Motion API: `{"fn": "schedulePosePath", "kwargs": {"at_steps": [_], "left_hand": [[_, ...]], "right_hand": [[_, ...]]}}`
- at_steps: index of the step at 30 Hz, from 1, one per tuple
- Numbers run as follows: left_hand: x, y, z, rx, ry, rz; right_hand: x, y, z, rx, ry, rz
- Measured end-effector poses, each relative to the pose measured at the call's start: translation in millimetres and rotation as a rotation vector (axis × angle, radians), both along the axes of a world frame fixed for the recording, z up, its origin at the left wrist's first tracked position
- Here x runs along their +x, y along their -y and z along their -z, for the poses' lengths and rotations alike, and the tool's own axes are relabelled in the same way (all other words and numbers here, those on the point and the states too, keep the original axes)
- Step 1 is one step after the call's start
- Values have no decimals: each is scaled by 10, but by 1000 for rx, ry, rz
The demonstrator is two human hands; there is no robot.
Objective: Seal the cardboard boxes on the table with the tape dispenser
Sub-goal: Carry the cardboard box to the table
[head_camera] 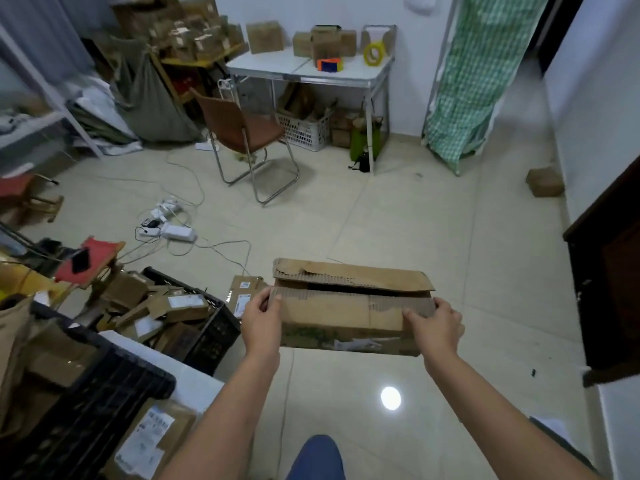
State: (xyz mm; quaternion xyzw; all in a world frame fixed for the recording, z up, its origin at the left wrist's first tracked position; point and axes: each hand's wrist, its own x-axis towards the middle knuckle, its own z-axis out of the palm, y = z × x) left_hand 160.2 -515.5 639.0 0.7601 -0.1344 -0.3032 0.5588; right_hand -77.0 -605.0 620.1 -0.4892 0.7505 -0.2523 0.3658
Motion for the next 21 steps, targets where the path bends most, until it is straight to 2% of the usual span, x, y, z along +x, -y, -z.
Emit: {"fn": "schedulePosePath", "kwargs": {"at_steps": [11, 14, 21], "left_hand": [[1231, 1832, 175, 6, -21, -4], [1698, 2408, 106, 38, 21, 23], [2499, 3603, -64, 13, -12, 18]], "right_hand": [[1183, 1840, 36, -8, -42, -66], [1592, 2373, -47, -6, -55, -52], [2393, 3470, -223, -19, -46, -38]]}}
